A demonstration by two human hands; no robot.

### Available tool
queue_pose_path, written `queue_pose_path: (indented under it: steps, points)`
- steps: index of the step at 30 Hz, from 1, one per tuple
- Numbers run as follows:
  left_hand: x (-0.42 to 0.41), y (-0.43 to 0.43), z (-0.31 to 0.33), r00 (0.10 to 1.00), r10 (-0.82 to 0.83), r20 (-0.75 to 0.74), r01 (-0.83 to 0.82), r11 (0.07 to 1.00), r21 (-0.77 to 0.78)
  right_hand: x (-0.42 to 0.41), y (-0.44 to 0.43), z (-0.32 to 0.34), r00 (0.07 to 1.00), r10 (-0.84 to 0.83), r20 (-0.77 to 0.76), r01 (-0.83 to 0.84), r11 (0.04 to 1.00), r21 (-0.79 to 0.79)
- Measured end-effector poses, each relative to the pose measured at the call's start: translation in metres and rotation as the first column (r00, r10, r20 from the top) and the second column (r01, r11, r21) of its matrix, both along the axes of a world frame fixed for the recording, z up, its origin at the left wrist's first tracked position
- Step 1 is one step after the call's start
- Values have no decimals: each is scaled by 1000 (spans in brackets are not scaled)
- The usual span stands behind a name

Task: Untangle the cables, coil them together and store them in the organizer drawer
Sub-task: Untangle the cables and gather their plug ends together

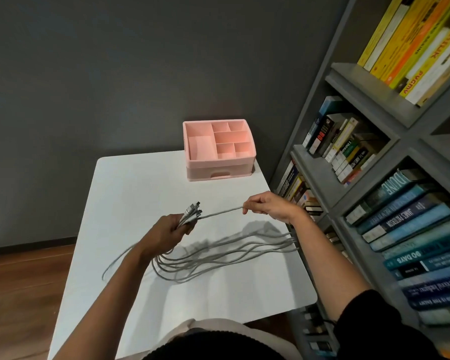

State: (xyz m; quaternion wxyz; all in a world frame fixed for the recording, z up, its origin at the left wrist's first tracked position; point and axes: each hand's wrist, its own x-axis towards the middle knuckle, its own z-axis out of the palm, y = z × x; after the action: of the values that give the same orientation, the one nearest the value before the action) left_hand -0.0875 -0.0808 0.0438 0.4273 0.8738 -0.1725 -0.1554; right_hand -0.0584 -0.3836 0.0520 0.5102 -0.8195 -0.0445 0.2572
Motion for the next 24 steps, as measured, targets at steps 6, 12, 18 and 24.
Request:
queue_pose_path:
  steps: [6,12,18,24]
  points:
    - [1,7,-3,991,-22,-135,32,997,74,-4,-8,0,996,-84,-2,84,996,15]
    - [-1,21,-8,970,169,-177,-143,978,151,2,-60,-24,828,-474,301,524,844,-112]
    - [-2,17,0,975,202,-95,-177,959,222,-7,-86,-42,633,-700,331,763,638,-108]
    - [-3,1,11,988,143,-54,-128,967,221,-12,-94,-95,539,-802,257,842,524,-131]
